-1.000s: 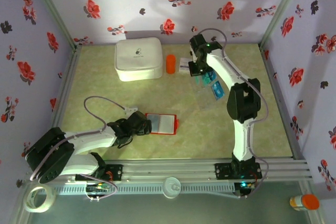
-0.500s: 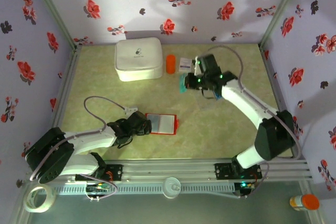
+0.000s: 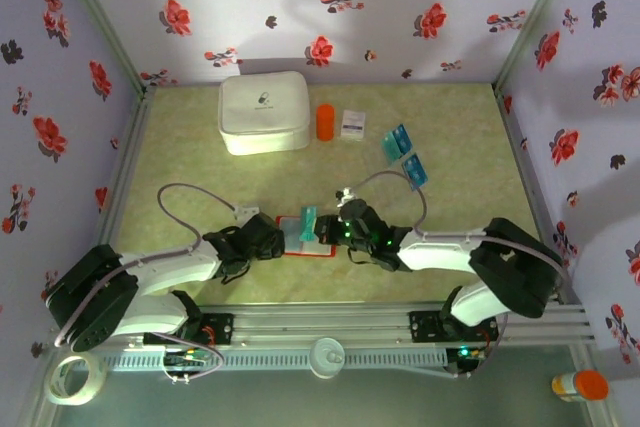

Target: Put the credit cards into the card holder

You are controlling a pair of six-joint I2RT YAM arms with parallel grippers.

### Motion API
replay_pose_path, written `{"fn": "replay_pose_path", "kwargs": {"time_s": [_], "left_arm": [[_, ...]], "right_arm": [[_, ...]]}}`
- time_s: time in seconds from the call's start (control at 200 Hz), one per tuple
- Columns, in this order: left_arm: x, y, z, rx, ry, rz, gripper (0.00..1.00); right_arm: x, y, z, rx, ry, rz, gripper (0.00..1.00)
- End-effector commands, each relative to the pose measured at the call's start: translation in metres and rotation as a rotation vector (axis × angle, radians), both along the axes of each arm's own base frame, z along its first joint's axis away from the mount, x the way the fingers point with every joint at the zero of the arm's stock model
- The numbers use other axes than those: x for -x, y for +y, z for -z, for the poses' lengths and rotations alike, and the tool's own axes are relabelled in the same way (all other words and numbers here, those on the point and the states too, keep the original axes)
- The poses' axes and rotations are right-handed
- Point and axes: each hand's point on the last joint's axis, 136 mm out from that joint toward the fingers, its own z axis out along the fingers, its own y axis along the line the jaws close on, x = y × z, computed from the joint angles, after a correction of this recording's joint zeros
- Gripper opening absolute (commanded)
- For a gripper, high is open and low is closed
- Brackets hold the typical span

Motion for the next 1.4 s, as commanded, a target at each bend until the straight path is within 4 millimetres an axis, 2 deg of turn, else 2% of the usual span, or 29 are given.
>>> {"fn": "replay_pose_path", "kwargs": {"time_s": [0.0,0.235,0.395,0.535,0.765,0.97,1.185,1.395], "left_arm": [[0.027,0.04,0.022,-0.147,0.11,-0.051,0.99],[0.027,0.04,0.023,-0.148,0.112,-0.053,0.99],[0.025,0.039,0.018,-0.139,0.1,-0.052,0.99],[0.02,0.034,0.005,-0.121,0.075,-0.04,0.99],[0.005,0.015,-0.022,-0.076,0.016,-0.003,1.0],[-0.01,-0.007,-0.036,-0.051,-0.012,0.053,1.0],[-0.017,-0.018,-0.027,-0.076,0.007,0.08,1.0],[-0.013,-0.013,-0.006,-0.12,0.049,0.076,1.0]], "right_arm": [[-0.014,0.008,-0.023,-0.131,-0.09,0.113,0.0],[-0.009,0.009,0.002,-0.1,-0.052,0.126,0.0],[-0.009,0.0,0.015,-0.075,-0.031,0.155,0.0],[-0.007,-0.001,0.026,-0.018,-0.008,0.151,0.0],[-0.005,0.0,0.04,0.003,0.022,0.143,0.0],[-0.004,0.0,0.043,-0.011,0.034,0.148,0.0],[-0.004,0.001,0.044,-0.022,0.041,0.151,0.0],[-0.004,0.003,0.041,-0.054,0.044,0.15,0.0]]}}
